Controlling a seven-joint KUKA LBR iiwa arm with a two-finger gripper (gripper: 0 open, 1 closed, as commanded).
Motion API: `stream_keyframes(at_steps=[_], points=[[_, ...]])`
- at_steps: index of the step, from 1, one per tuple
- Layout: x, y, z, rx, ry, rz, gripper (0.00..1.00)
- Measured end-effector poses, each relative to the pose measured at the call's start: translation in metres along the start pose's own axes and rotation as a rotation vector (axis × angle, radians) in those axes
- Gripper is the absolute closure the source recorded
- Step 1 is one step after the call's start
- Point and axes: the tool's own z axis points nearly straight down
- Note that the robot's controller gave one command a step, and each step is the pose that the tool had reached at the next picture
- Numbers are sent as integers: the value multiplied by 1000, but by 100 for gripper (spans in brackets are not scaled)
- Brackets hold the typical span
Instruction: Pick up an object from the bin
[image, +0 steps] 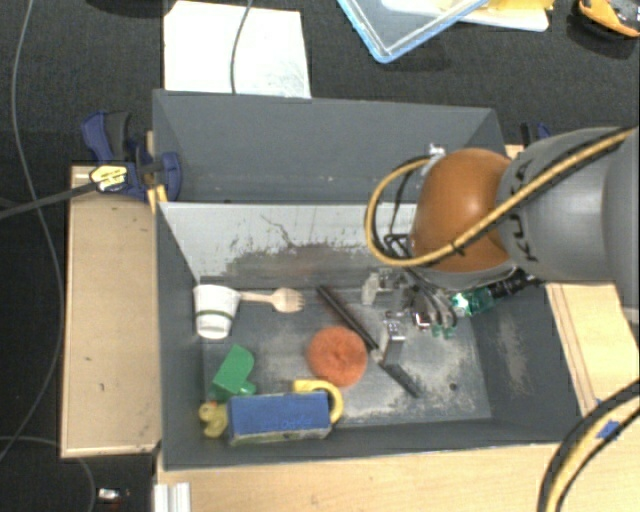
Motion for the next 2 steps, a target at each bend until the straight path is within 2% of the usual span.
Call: stream_keyframes(at_steps=[1, 2], points=[[8, 14, 17, 0, -4, -5, 0], [-6, 44, 35, -1, -8, 26, 0]])
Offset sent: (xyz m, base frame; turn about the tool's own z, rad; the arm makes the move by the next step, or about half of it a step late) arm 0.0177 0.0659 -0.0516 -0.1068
